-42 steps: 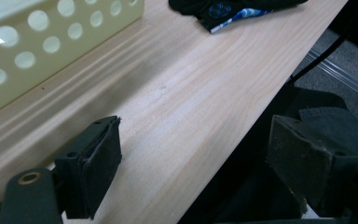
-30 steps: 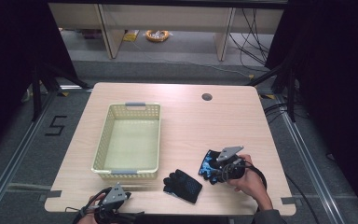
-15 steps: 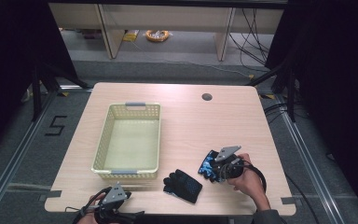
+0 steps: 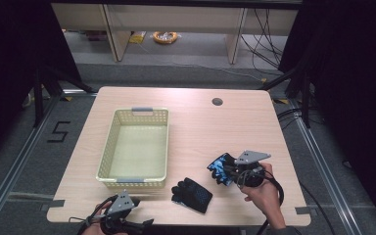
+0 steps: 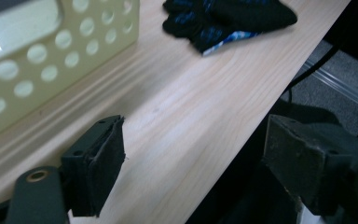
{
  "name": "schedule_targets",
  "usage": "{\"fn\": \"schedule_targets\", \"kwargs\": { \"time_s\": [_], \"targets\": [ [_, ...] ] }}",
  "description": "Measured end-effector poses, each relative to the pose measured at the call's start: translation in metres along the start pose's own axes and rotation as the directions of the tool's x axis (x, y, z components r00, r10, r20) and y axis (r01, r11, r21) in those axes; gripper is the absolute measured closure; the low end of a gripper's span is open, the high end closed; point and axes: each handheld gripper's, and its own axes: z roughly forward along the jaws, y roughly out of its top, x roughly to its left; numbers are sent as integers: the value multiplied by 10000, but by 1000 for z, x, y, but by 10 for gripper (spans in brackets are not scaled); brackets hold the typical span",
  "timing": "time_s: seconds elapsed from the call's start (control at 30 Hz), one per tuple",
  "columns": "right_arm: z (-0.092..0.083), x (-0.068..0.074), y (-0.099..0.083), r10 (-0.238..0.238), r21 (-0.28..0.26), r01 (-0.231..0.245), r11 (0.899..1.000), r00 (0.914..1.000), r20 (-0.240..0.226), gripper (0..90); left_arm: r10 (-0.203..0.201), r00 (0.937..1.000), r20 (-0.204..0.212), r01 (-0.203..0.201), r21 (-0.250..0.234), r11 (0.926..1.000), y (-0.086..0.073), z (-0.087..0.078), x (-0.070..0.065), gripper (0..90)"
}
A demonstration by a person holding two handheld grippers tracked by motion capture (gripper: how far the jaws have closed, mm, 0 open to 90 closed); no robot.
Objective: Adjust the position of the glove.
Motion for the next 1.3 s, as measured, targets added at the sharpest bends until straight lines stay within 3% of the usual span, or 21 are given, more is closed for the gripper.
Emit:
{"fn": "schedule_targets", "kwargs": {
  "time_s": [0.03, 0.07, 0.13, 0.17, 0.2, 0.23, 0.27, 0.3, 0.33, 0.43, 0.53, 0.6, 0.63, 0.67, 0.83, 0.9, 1.0, 1.07, 1.1, 1.17, 1.3],
  "targets": [
    [-2, 4, 2, 38, -130, -36, 9999, 9999, 98, 873, -87, 9998, 182, 90, -181, 9998, 3, 1, -3, 207],
    [-4, 8, 3, -27, -106, 28, 9999, 9999, 133, 873, 206, 9998, 84, -203, -273, 9994, 7, 1, -4, 210],
    [-4, 15, 5, -234, -359, 237, 9991, 9997, 72, 873, 161, 9997, 182, -153, -441, 9989, 16, 3, -9, 218],
    [-7, 22, 5, 51, -319, -48, 9995, 10000, 73, 873, 275, 9993, 241, -264, -456, 9986, 19, 3, -10, 222],
    [-7, 25, 6, -29, -389, 32, 9992, 10000, 69, 873, 532, 9983, 223, -514, -755, 9958, 26, 5, -13, 231],
    [-7, 29, 6, -158, -453, 156, 9989, 9999, -42, 873, 417, 9988, 240, -393, -918, 9950, 30, 7, -15, 246],
    [-7, 31, 5, -263, -524, 258, 9983, 9996, -96, 873, 672, 9976, 188, -656, -772, 9949, 39, 6, -15, 247],
    [-7, 36, 5, -241, -522, 240, 9983, 9997, -21, 873, 673, 9974, 247, -643, -1059, 9923, 46, 8, -17, 254],
    [-7, 38, 4, -365, -593, 363, 9976, 9993, -32, 872, 757, 9970, 168, -736, -1025, 9920, 51, 9, -17, 267],
    [-5, 47, 3, -179, -469, 170, 9988, 9997, -187, 872, 1044, 9942, 269, -1000, -1317, 9862, 69, 16, -19, 304],
    [-2, 52, 3, -181, -570, 167, 9982, 9995, -248, 872, 782, 9958, 486, -713, -1297, 9890, 84, 27, -25, 331],
    [-1, 54, 4, -163, -669, 135, 9977, 9990, -412, 872, 683, 9946, 778, -577, -1308, 9897, 88, 36, -32, 347],
    [-1, 55, 5, -201, -768, 176, 9969, 9993, -326, 872, 823, 9929, 864, -706, -1308, 9889, 90, 40, -35, 352],
    [0, 57, 5, -147, -826, 124, 9965, 9995, -281, 872, 985, 9911, 893, -873, -1221, 9887, 92, 42, -37, 353],
    [1, 63, 8, 12, -1000, -43, 9950, 9995, -315, 871, 1046, 9898, 969, -928, -1190, 9885, 98, 60, -47, 363],
    [2, 65, 8, -8, -1084, -25, 9941, 9995, -310, 870, 1070, 9897, 954, -961, -1124, 9890, 100, 62, -46, 380],
    [3, 66, 8, 129, -1087, -166, 9939, 9993, -340, 869, 795, 9901, 1153, -671, -1072, 9920, 103, 66, -43, 392],
    [5, 68, 8, 119, -1146, -154, 9933, 9994, -315, 869, 697, 9911, 1132, -560, -1200, 9912, 104, 67, -41, 406],
    [5, 68, 8, 119, -1146, -154, 9933, 9994, -315, 869, 744, 9932, 900, -635, -1188, 9909, 104, 67, -40, 406],
    [6, 69, 8, 85, -1194, -130, 9928, 9992, -379, 869, 601, 9927, 1042, -464, -1296, 9905, 106, 68, -39, 437],
    [5, 75, 9, 138, -1221, -178, 9924, 9993, -333, 869, 677, 9909, 1165, -525, -1293, 9902, 109, 66, -36, 527]
  ]
}}
